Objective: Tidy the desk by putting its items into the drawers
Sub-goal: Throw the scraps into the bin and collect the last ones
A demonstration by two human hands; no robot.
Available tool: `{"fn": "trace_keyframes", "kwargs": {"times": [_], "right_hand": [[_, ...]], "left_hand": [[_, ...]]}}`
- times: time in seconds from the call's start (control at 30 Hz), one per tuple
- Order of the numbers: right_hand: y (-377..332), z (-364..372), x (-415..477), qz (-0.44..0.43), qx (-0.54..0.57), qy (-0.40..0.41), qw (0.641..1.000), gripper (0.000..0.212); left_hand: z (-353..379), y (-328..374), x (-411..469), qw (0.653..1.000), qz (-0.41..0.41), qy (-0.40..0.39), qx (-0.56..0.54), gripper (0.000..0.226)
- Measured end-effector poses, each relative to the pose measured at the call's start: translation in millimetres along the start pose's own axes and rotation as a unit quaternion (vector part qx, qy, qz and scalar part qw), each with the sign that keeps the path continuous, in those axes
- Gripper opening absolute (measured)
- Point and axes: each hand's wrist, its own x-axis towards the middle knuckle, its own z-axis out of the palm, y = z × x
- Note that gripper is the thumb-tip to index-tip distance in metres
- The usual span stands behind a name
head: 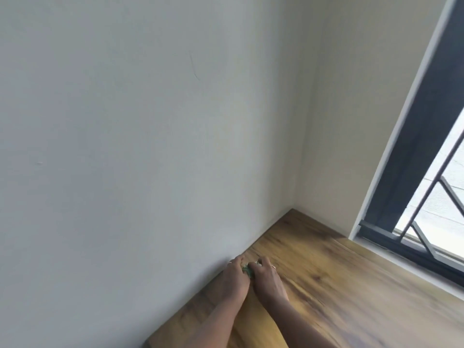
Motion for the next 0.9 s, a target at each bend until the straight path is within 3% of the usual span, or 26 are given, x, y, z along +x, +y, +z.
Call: {"fn": "trace_keyframes", "kwargs": {"times": [0.5,0.7,0.9], "right_hand": [[-129.3,56.2,-165.9,-0.101,0.026,0.043,0.994,0.023],[-168.4,108.5,-265.1,-0.08,0.031,-0.041,0.995,0.025],[-172.8,168.0,-319.7,-0.021,0.094,-0.209,0.973,0.018]], "left_hand": [[-85.5,-131.6,-161.1,0.985,-0.007,0.113,-0.128,0.034],[-90.3,-228.2,-235.0,0.98,-0.052,0.131,-0.143,0.03],[-51.4,-309.5,-269.4,0.962,-0.186,0.089,-0.177,0.039]]}}
